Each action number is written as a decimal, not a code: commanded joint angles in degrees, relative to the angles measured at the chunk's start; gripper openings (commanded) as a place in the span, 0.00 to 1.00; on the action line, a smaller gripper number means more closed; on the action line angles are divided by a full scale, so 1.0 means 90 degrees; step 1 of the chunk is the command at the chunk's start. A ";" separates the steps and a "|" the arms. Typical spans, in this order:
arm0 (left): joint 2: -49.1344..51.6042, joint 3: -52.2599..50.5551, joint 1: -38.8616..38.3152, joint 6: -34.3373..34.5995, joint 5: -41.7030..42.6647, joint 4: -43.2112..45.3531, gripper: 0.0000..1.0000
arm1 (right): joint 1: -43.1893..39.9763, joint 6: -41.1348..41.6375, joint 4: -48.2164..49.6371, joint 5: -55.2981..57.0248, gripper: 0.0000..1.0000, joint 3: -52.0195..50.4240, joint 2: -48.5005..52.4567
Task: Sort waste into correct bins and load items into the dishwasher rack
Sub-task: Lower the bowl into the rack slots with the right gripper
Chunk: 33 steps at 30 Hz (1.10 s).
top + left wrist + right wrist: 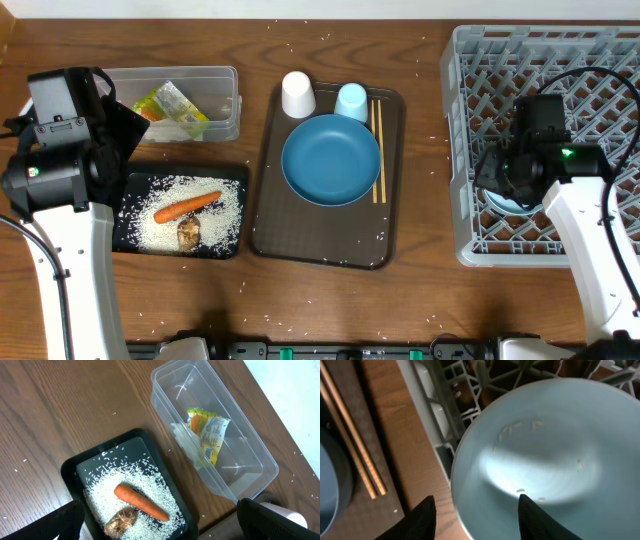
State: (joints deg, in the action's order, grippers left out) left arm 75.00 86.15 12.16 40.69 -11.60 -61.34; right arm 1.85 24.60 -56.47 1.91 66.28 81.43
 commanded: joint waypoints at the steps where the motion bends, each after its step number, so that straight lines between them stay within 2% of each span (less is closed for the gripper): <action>1: -0.0010 0.0049 0.0005 0.0012 -0.0102 -0.0015 0.98 | 0.0036 0.0126 0.0102 0.0143 0.47 -0.0058 0.0158; 8: -0.0010 0.0049 0.0005 0.0015 -0.0102 -0.0015 0.98 | 0.0056 0.0117 0.0138 0.0143 0.46 -0.0058 0.0716; 14: -0.0010 0.0049 0.0005 0.0015 -0.0102 -0.0012 0.98 | 0.0053 -0.0002 0.0282 0.0146 0.40 -0.0058 0.1110; 21: -0.0010 0.0049 0.0005 0.0012 -0.0102 -0.0015 0.98 | 0.0051 -0.0129 0.0335 0.0146 0.19 -0.0007 0.1095; 23: -0.0010 0.0049 0.0005 0.0015 -0.0102 -0.0015 0.98 | 0.0049 -0.0170 0.0328 0.0148 0.08 0.0019 0.1095; 25: -0.0010 0.0049 0.0005 0.0012 -0.0102 -0.0015 0.98 | 0.0049 -0.0170 0.0325 0.0146 0.02 0.0063 0.1090; 33: -0.0010 0.0049 0.0005 0.0012 -0.0102 -0.0015 0.98 | -0.0061 -0.0389 0.0345 -0.0117 0.01 0.0663 0.0901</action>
State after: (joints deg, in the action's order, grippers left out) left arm 75.00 86.15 12.16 40.69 -11.60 -61.34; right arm 1.76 22.79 -53.95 5.17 69.12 90.48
